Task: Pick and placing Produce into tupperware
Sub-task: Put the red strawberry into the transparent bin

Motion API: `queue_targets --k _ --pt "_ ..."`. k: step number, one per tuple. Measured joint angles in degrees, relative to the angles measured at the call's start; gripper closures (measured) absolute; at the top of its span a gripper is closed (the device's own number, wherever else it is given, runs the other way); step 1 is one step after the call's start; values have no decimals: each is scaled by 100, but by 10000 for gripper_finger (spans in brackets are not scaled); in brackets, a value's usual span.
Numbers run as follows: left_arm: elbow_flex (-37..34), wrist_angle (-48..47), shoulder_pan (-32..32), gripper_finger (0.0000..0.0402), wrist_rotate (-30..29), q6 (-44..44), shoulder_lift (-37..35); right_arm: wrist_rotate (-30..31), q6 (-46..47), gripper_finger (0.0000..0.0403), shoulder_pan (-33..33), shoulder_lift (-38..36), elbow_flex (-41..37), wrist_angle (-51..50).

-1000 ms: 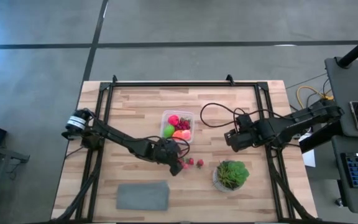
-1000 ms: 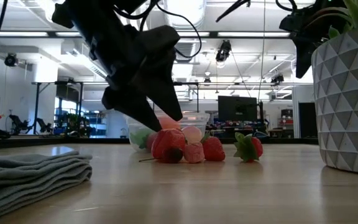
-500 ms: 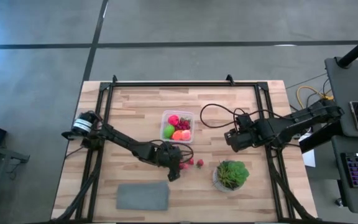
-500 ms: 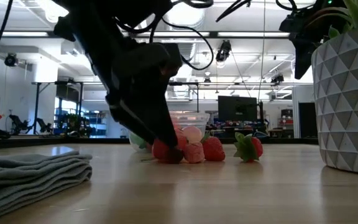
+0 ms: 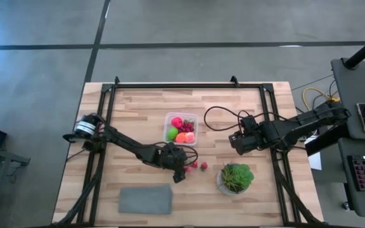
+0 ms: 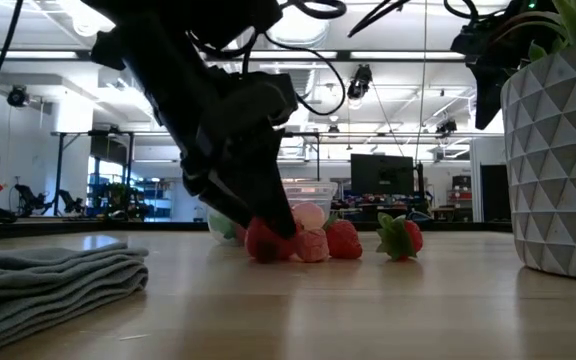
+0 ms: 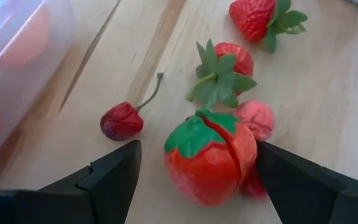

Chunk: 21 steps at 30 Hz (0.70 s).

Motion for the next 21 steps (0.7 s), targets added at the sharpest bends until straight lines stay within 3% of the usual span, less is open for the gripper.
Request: queue_targets --k 21 --pt "-8 13 1 103 10 1 56 24 -20 167 0 4 -19 9"
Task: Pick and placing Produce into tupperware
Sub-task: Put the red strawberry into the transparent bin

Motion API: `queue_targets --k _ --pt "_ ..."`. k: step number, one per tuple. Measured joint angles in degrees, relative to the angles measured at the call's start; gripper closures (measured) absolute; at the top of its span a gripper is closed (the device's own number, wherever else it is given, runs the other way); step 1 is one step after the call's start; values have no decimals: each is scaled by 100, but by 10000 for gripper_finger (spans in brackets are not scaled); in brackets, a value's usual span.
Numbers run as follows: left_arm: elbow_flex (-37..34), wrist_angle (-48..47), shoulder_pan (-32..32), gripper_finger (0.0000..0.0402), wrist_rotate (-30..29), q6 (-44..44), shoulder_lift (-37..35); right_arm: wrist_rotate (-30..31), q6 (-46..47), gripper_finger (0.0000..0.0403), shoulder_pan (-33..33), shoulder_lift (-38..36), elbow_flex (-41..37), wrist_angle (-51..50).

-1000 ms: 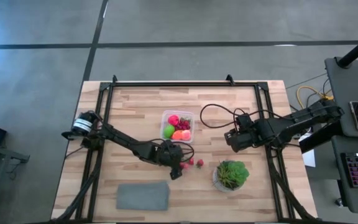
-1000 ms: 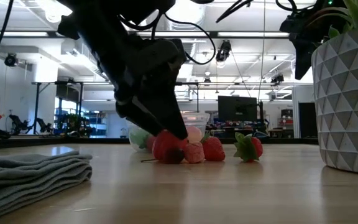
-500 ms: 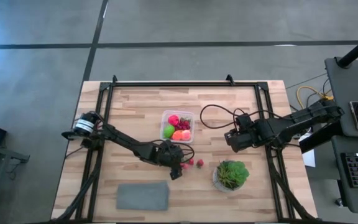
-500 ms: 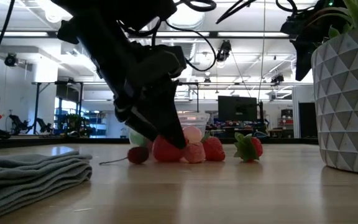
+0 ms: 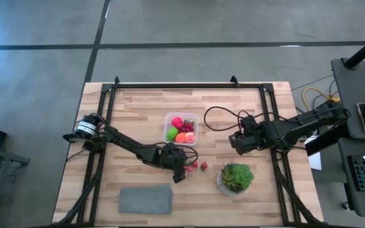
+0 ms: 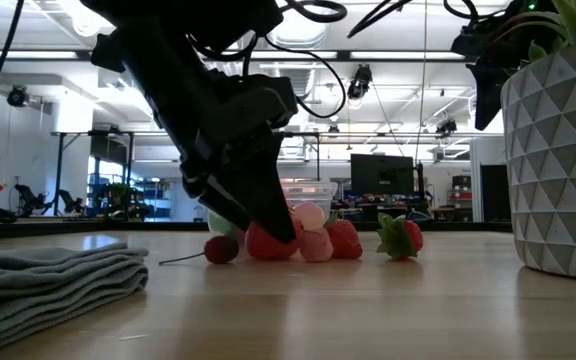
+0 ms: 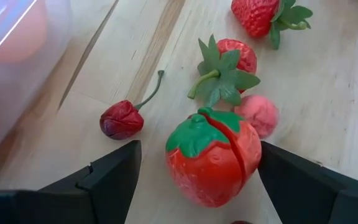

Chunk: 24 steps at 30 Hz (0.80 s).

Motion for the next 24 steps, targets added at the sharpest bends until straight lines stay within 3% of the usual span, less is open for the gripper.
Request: queue_targets --k 9,24 --pt "-1 0 0 108 22 2 0 18 2 167 0 2 0 31" --pt "-7 0 0 178 172 2 0 15 67 167 0 2 0 62"
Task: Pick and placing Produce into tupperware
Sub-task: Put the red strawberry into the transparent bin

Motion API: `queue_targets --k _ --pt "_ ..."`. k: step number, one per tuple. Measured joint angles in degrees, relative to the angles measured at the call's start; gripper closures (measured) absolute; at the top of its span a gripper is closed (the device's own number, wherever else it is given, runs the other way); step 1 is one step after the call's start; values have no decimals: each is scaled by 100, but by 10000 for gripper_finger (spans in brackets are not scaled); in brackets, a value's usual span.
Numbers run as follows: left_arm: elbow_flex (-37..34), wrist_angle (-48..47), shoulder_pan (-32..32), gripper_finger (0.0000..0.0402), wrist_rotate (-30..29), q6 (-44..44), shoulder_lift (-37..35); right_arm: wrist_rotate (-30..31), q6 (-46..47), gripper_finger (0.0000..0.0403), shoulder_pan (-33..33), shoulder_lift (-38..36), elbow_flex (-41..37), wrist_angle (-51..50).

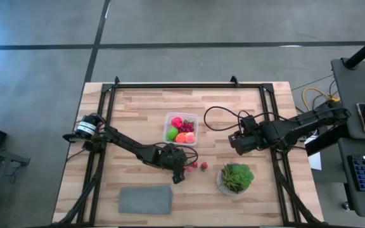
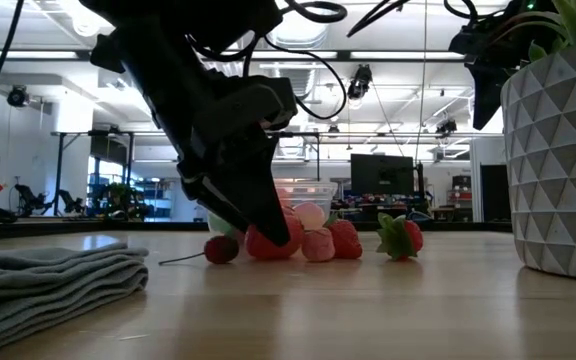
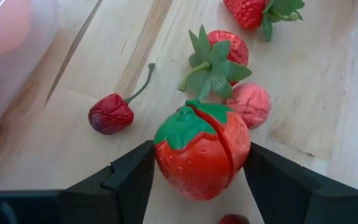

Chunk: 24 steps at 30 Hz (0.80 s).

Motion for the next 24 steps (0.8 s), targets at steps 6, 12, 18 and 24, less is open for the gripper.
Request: queue_targets --k 6,12,18,24 --pt "7 -9 0 204 0 2 -68 -2 0 167 0 0 0 14" --pt "163 -4 -1 211 -36 339 -334 -11 -1 167 0 0 0 23" --pt "195 -55 36 211 -1113 1325 -923 -13 -3 167 -2 2 0 21" --pt "192 -423 782 212 -1762 1117 -1580 -15 -6 167 0 2 2 23"
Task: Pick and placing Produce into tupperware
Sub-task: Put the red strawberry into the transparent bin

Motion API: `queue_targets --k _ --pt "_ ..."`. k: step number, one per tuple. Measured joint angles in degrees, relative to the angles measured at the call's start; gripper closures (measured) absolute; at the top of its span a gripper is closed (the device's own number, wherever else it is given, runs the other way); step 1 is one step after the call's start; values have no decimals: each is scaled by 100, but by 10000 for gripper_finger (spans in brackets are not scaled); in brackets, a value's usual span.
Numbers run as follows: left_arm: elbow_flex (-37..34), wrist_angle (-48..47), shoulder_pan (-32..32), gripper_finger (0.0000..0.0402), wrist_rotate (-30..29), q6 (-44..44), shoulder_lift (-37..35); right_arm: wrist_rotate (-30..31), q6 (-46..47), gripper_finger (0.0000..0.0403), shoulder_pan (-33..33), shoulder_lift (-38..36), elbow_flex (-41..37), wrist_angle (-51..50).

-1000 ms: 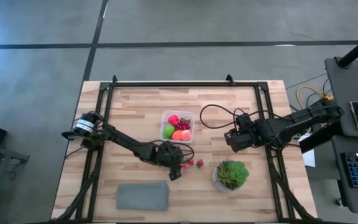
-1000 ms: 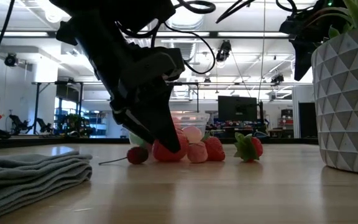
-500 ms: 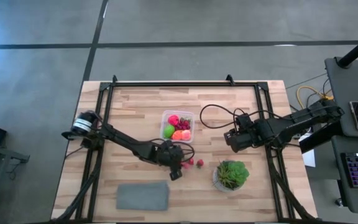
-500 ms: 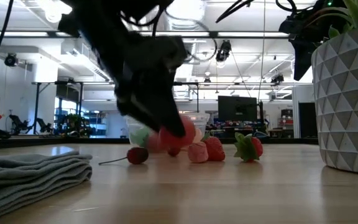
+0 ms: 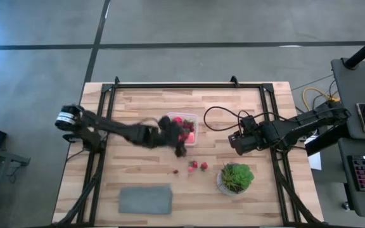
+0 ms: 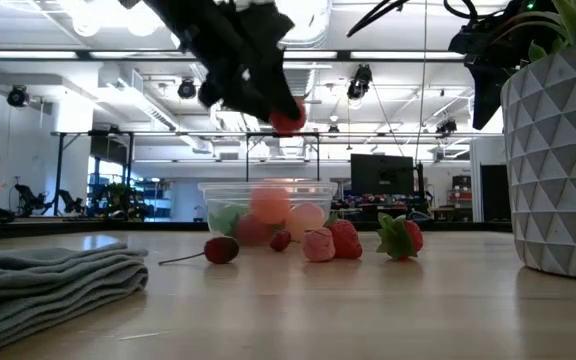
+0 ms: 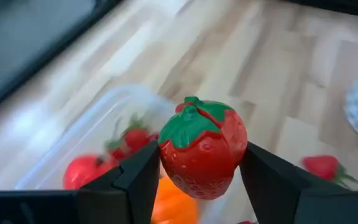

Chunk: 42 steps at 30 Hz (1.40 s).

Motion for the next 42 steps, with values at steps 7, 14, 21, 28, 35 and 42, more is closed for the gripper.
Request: queue_targets --k 7,14,21,28,35,42 --pt "-26 -571 1197 207 1366 -834 -72 2 -15 167 -2 0 0 0" --pt "-71 -580 1286 141 1467 -1043 -38 -275 -17 167 0 0 0 49" --pt "-109 -1128 1212 85 1977 -1262 -183 -506 -1158 167 0 0 0 1199" --pt "-204 -1436 622 82 2362 -710 -511 -1286 -3448 167 -11 411 2 3004" --pt "-275 -2146 -101 82 2365 -1038 -637 -1985 -4728 167 35 1454 2 3201" --pt "-512 -3257 -702 82 1961 -1784 -629 -2381 -5690 168 106 1938 183 3927"
